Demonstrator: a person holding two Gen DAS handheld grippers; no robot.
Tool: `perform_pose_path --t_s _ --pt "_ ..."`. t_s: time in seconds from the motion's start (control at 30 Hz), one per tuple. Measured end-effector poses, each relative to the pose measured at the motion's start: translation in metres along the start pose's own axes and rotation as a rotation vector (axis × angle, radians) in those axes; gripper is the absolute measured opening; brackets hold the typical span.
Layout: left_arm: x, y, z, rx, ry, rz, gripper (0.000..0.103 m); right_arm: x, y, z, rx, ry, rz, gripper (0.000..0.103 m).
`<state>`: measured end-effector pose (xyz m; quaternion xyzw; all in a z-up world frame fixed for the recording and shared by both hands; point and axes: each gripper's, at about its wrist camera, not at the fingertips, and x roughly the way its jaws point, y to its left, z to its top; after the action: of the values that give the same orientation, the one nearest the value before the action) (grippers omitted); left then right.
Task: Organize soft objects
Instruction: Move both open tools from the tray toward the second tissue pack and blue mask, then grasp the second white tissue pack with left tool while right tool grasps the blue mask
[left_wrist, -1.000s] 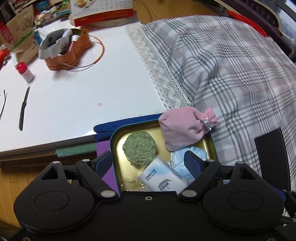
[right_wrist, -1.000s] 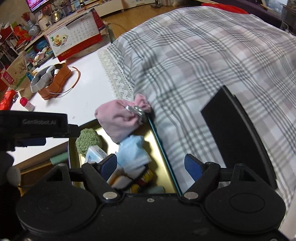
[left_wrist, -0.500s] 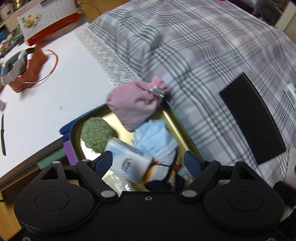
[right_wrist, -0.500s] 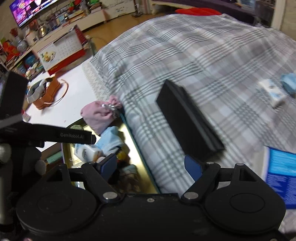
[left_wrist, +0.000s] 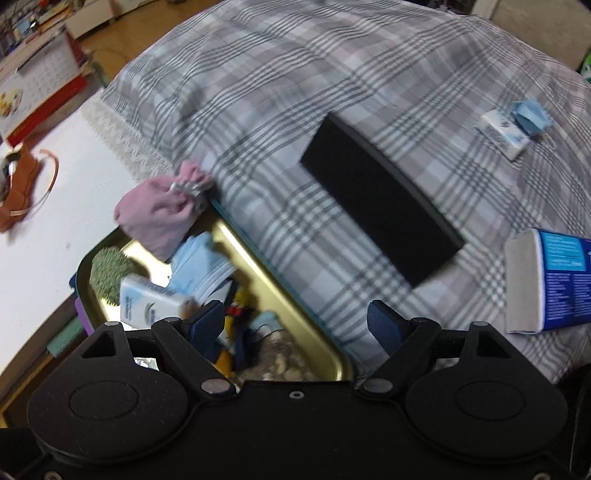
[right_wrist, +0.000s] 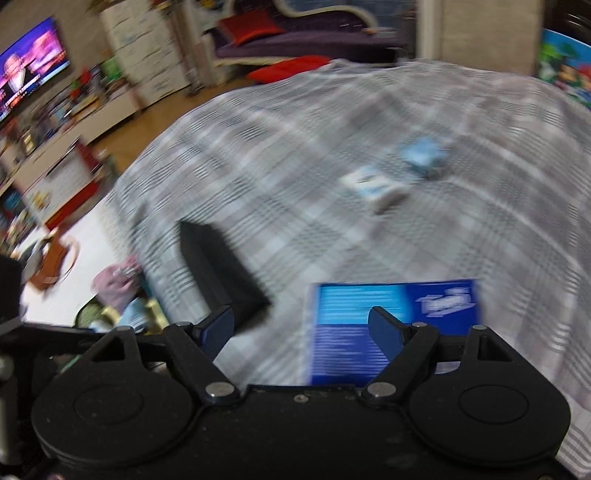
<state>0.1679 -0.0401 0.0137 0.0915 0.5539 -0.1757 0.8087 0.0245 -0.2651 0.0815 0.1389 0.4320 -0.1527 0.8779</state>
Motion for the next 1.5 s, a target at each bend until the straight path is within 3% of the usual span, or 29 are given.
perform_pose_path --t_s 0.23,0.53,0.77,1.0,1.23,1.5 --pt "-0.026 -0.057 0.020 0.098 -0.043 -0.025 0.080 -0.034 -0.073 0.011 0.083 -0.086 -0.126 0.080" --pt "-0.042 -0.130 0.047 0.184 -0.078 -0.073 0.080 -0.105 -0.128 0.029 0.112 -0.262 -0.250 0.081" --pt "-0.038 -0.178 0.078 0.224 -0.101 -0.064 0.081 -0.107 -0.155 0.047 0.153 -0.290 -0.304 0.082" --pt "-0.010 -0.212 0.115 0.222 -0.102 -0.073 0.081 -0.070 -0.179 0.066 0.239 -0.268 -0.359 0.082" --pt "0.031 -0.238 0.139 0.236 -0.070 -0.053 0.081 0.007 -0.183 0.081 0.375 -0.180 -0.316 0.082" --pt "0.068 -0.233 0.149 0.248 -0.009 -0.036 0.081 0.111 -0.157 0.127 0.320 -0.054 -0.240 0.082"
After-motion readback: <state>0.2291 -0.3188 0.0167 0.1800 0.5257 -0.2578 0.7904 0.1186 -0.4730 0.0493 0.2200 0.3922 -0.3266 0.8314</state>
